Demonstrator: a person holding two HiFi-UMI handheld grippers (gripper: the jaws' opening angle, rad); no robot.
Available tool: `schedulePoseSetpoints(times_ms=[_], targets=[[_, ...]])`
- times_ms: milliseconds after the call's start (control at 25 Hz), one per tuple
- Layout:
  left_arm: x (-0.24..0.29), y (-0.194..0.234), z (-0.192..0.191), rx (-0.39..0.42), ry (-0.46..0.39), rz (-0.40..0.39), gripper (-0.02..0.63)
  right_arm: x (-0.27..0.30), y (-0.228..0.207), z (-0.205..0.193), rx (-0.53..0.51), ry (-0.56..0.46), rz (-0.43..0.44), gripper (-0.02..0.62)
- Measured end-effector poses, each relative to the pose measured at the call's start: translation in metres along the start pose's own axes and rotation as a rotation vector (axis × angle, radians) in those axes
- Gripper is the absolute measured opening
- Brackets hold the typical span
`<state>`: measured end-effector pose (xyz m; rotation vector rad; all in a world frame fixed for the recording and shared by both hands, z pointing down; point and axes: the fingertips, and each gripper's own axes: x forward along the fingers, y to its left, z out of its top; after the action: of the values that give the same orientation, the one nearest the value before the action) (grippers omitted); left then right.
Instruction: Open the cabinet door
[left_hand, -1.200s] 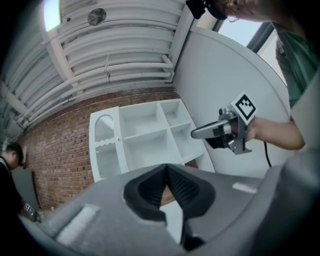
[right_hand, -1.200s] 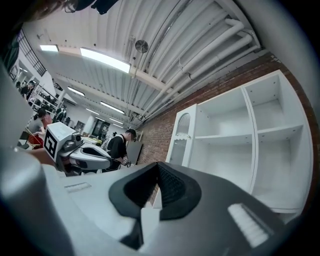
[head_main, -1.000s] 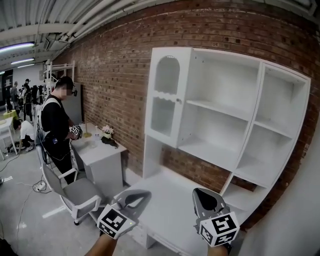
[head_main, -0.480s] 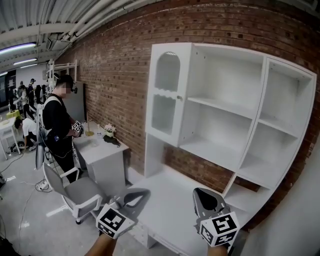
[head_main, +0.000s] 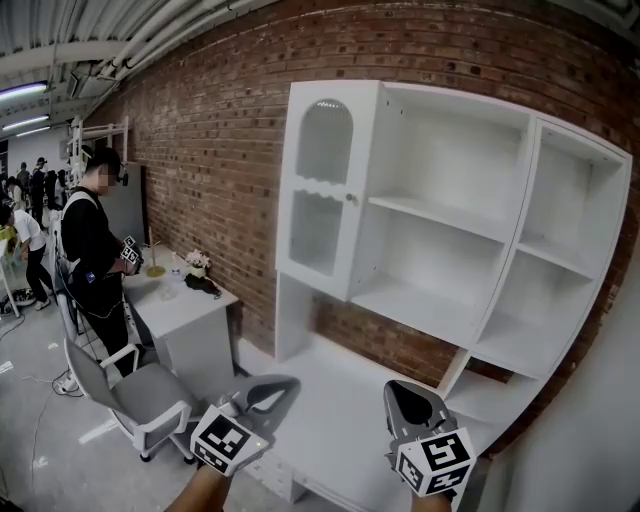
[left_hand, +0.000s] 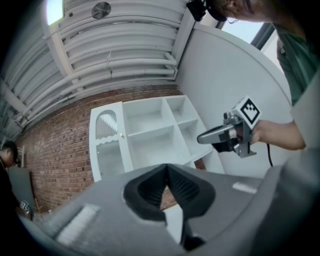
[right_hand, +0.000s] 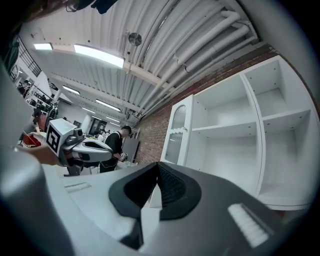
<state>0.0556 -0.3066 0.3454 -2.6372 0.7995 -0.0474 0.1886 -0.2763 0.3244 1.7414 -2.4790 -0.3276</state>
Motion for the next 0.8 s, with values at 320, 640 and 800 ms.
schedulePoseSetpoints(times_ms=[320, 640, 800], targets=[[-0.008, 0.043, -0.011, 0.007, -0.023, -0.035, 0.002, 0.037, 0.016, 0.006, -0.008, 0.001, -0.046, 0.006], [-0.011, 0.069, -0.020, 0.005, -0.055, -0.070, 0.002, 0.059, 0.027, 0.012, -0.026, -0.001, -0.092, 0.006], [-0.004, 0.073, -0.023, -0.005, -0.061, -0.079, 0.002, 0.067, 0.024, 0.013, -0.036, 0.006, -0.093, 0.006]])
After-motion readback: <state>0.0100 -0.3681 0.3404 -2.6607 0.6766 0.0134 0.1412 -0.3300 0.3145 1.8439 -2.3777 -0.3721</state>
